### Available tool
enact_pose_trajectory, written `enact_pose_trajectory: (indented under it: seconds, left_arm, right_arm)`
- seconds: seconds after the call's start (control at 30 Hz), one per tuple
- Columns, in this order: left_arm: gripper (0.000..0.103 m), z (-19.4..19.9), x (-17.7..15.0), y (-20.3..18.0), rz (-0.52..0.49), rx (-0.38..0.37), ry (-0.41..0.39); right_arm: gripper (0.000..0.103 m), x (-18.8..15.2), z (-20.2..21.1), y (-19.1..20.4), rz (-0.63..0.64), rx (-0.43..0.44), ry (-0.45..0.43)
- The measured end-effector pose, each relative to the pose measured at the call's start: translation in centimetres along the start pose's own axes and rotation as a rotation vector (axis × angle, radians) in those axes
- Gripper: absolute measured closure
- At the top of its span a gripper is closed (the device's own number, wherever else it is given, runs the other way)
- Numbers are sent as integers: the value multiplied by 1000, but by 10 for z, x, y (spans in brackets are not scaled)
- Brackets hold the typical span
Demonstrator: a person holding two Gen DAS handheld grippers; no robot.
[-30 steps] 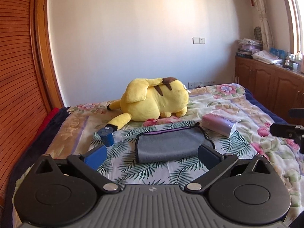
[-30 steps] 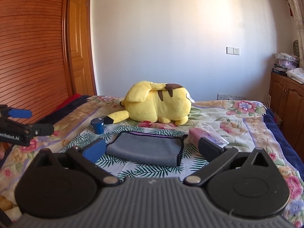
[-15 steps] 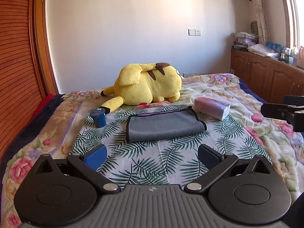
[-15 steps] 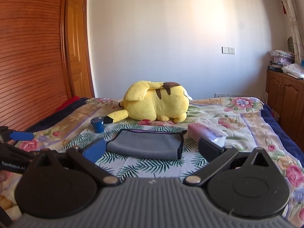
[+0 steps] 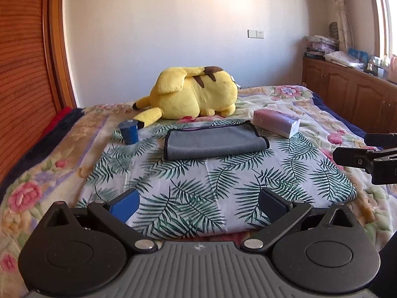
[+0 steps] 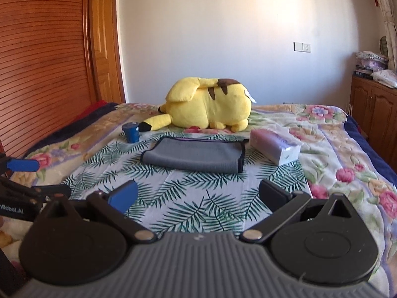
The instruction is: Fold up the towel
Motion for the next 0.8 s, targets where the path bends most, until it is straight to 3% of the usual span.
enact_pose_trajectory:
  seconds: [0.4, 0.8]
  left_arm:
    - [16, -20, -24, -5, 31, 6, 21]
    - [16, -20, -20, 2, 67, 2, -25]
  right_arm:
    - [0, -20, -7, -2, 3, -13, 31]
    - [0, -26, -8, -3, 17, -30, 14]
Point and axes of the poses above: each gripper's, at about its wrist camera, not at the fingertips, and z roughly against the way its jaws point, y to its left, x to its top, the point moved 8 cm from there along -z, roughly the way its jaws point, and after that the axes turned 4 degrees about -y, right-handed, at the moved point
